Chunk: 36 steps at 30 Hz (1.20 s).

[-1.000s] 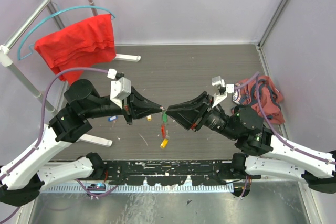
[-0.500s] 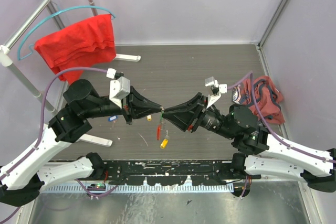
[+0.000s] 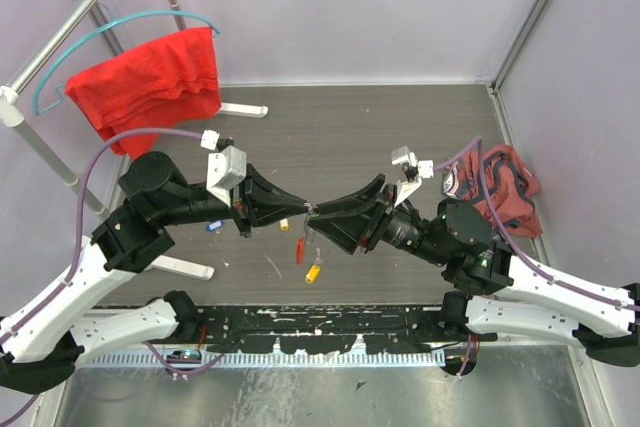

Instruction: Put the keys on the keyring

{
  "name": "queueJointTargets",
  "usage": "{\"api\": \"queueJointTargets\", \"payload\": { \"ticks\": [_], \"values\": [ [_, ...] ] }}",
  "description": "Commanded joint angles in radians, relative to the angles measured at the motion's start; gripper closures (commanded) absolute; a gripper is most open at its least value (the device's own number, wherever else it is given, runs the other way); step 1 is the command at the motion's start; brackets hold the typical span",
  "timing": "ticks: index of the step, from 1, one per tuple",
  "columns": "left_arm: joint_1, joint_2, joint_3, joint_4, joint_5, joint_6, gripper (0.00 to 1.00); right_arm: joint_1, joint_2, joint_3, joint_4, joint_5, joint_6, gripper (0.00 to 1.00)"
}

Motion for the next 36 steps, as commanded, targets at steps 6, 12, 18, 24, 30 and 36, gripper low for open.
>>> {"api": "queueJointTargets", "payload": {
  "ticks": [6, 12, 18, 24, 30, 36],
  "values": [
    [0.003, -0.009, 0.006, 0.05, 0.01, -0.009, 1.0, 0.005, -0.025, 0.028, 0.035, 0.015, -0.013, 0.68],
    [0.003, -0.008, 0.006, 0.051, 0.009, -0.009, 1.0, 0.004, -0.029, 0.033, 0.014, 0.03, -0.021, 0.79],
    [0.003, -0.012, 0.008, 0.067, 0.013, -0.017, 1.0, 0.004, -0.032, 0.031, -0.008, 0.042, -0.024, 0.88],
    [0.003, -0.015, 0.008, 0.099, 0.026, -0.037, 1.0, 0.004, -0.015, 0.044, -0.028, 0.038, -0.025, 0.91],
    [0.004, -0.012, 0.009, 0.131, 0.039, -0.055, 1.0, 0.004, 0.012, 0.064, -0.057, 0.022, -0.024, 0.9],
    [0.004, -0.011, 0.006, 0.138, 0.042, -0.058, 1.0, 0.005, 0.009, 0.088, -0.094, 0.036, -0.048, 0.72]
  ]
}}
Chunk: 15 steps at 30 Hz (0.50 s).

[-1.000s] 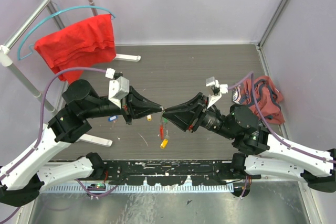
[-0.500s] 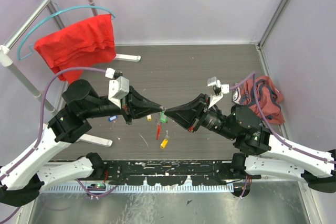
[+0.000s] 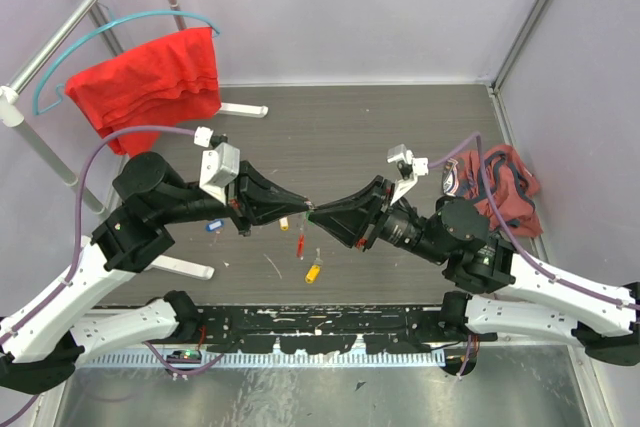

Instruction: Put the keys on the keyring

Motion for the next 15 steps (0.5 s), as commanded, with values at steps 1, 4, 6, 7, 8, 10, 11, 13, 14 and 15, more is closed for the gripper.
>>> {"api": "queueJointTargets", "payload": {
  "ticks": [1, 4, 6, 7, 8, 10, 11, 13, 14, 15],
  "values": [
    [0.003, -0.011, 0.004, 0.075, 0.022, -0.018, 1.0, 0.005, -0.014, 0.053, -0.029, 0.017, -0.048, 0.7],
    [0.002, -0.013, 0.001, 0.073, 0.019, -0.019, 1.0, 0.005, -0.046, 0.065, -0.043, 0.025, -0.099, 0.65],
    [0.002, -0.014, 0.0, 0.073, 0.013, -0.022, 1.0, 0.005, -0.062, 0.073, -0.05, 0.023, -0.139, 0.62],
    [0.003, -0.013, -0.002, 0.076, 0.007, -0.024, 1.0, 0.005, -0.067, 0.077, -0.048, 0.016, -0.162, 0.61],
    [0.003, -0.013, -0.004, 0.082, 0.001, -0.031, 1.0, 0.005, -0.071, 0.082, -0.048, 0.005, -0.192, 0.61],
    [0.002, -0.013, -0.016, 0.112, -0.006, -0.054, 1.0, 0.005, -0.07, 0.094, -0.047, -0.025, -0.273, 0.61],
    [0.003, -0.012, -0.026, 0.132, -0.005, -0.069, 1.0, 0.004, -0.067, 0.104, -0.051, -0.042, -0.313, 0.61],
    [0.003, -0.007, -0.039, 0.162, 0.003, -0.093, 1.0, 0.005, -0.061, 0.125, -0.059, -0.072, -0.383, 0.61],
    [0.002, -0.005, -0.045, 0.171, 0.007, -0.103, 1.0, 0.004, -0.057, 0.137, -0.063, -0.088, -0.414, 0.61],
    [0.003, -0.004, -0.048, 0.179, 0.012, -0.111, 1.0, 0.005, -0.053, 0.152, -0.068, -0.101, -0.44, 0.61]
  ]
}}
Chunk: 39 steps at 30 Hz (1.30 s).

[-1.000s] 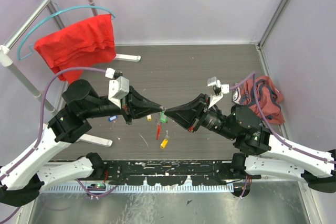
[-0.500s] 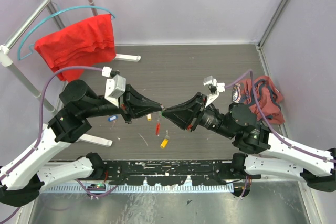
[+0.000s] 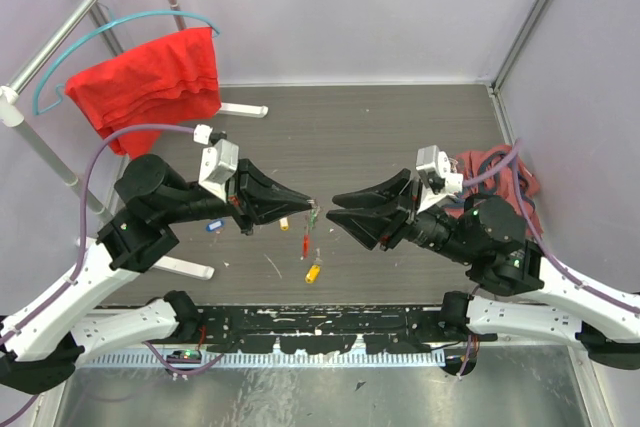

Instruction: Put the keys on the keyring

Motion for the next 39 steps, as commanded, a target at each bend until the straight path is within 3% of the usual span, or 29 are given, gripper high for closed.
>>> {"api": "queueJointTargets", "payload": {
  "ticks": [1, 12, 39],
  "values": [
    [0.003, -0.003, -0.028, 0.106, 0.012, -0.063, 1.0, 0.005, 0.007, 0.09, 0.006, -0.079, -0.199, 0.61],
    [0.002, 0.001, -0.033, 0.153, 0.048, -0.103, 1.0, 0.004, 0.048, 0.174, -0.113, -0.142, -0.309, 0.64],
    [0.003, 0.016, -0.04, 0.189, 0.077, -0.136, 1.0, 0.004, 0.084, 0.17, -0.073, -0.173, -0.296, 0.75]
  ]
}}
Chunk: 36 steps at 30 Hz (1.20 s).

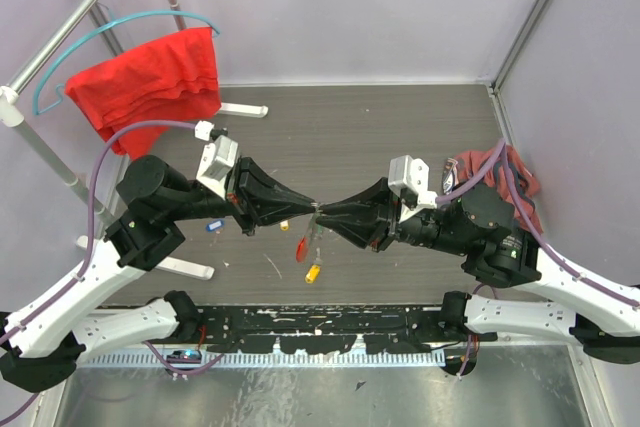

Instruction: Put the keys on the keyring

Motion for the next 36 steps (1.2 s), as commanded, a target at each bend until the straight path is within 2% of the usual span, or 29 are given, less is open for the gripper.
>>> {"api": "queueJointTargets", "payload": {
  "ticks": [1, 9, 16, 20, 28, 31, 36],
  "values": [
    [0.003, 0.001, -0.005, 0.049, 0.019, -0.013, 1.0, 0.005, -0.003, 0.032, 0.062, -0.003, -0.007, 0.75],
    [0.003, 0.006, -0.007, 0.052, 0.027, -0.016, 1.0, 0.005, 0.001, 0.032, 0.066, 0.006, -0.01, 0.8],
    [0.003, 0.007, -0.008, 0.053, 0.03, -0.017, 1.0, 0.004, 0.001, 0.034, 0.054, 0.016, -0.012, 0.97],
    [0.003, 0.01, -0.005, 0.048, 0.039, -0.019, 0.99, 0.005, 0.002, 0.05, 0.031, 0.016, -0.018, 0.99],
    [0.003, 0.003, 0.019, -0.034, 0.056, 0.009, 0.79, 0.005, 0.026, 0.145, -0.155, 0.029, -0.051, 0.99],
    [0.003, 0.002, 0.052, -0.117, 0.056, 0.062, 0.7, 0.005, 0.035, 0.187, -0.249, 0.054, -0.061, 0.99],
    [0.003, 0.015, 0.13, -0.305, 0.041, 0.165, 0.65, 0.004, 0.071, 0.291, -0.462, 0.102, -0.071, 0.99]
  ]
}}
